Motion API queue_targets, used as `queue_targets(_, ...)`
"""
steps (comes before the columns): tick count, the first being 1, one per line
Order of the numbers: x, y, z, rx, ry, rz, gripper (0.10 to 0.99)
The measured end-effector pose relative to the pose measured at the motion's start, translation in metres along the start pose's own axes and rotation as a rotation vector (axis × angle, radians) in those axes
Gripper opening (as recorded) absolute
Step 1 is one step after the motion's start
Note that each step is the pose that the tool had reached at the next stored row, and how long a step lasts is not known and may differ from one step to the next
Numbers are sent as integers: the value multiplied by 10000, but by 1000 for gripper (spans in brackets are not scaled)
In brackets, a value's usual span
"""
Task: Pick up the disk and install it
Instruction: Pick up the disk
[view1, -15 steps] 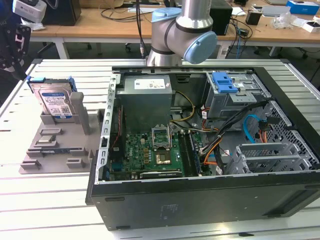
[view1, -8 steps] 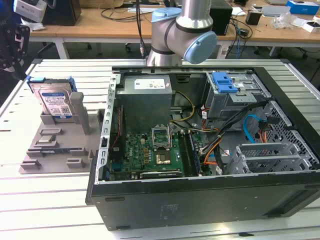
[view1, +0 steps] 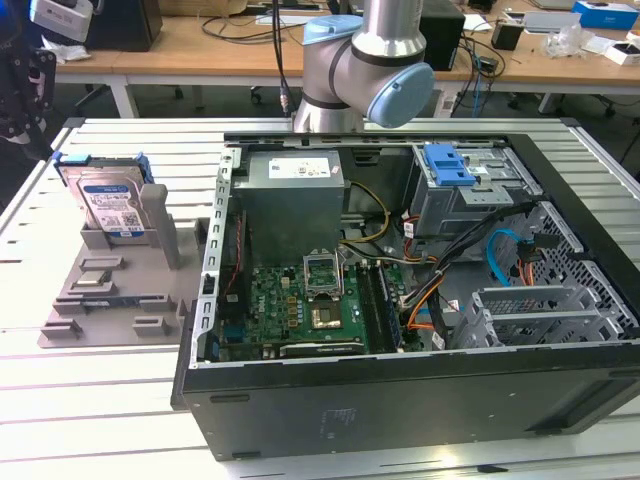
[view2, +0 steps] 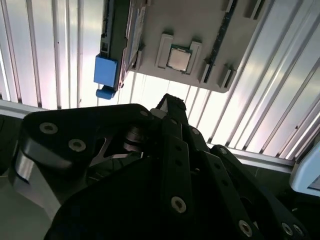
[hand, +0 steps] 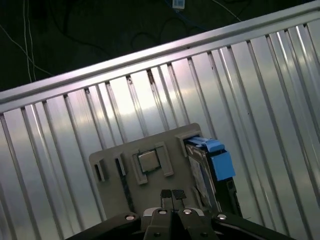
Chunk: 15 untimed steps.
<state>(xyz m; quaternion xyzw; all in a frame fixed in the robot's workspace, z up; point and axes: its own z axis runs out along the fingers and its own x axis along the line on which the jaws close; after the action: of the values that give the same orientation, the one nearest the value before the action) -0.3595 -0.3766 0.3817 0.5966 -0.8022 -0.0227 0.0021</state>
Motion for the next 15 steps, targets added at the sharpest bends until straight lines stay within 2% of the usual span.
queue_targets(4, -2, 0, 1, -8, 13, -386, 106)
queue_targets(5, -2, 0, 1, -20, 33, -871, 106)
queue_targets(9, -2, 1, 1, -42, 68, -1754, 106)
queue_targets(11, -3, 1, 1, -46, 75, -1930, 106)
queue_targets(15, -3, 1, 2, -46, 75, -1945, 106)
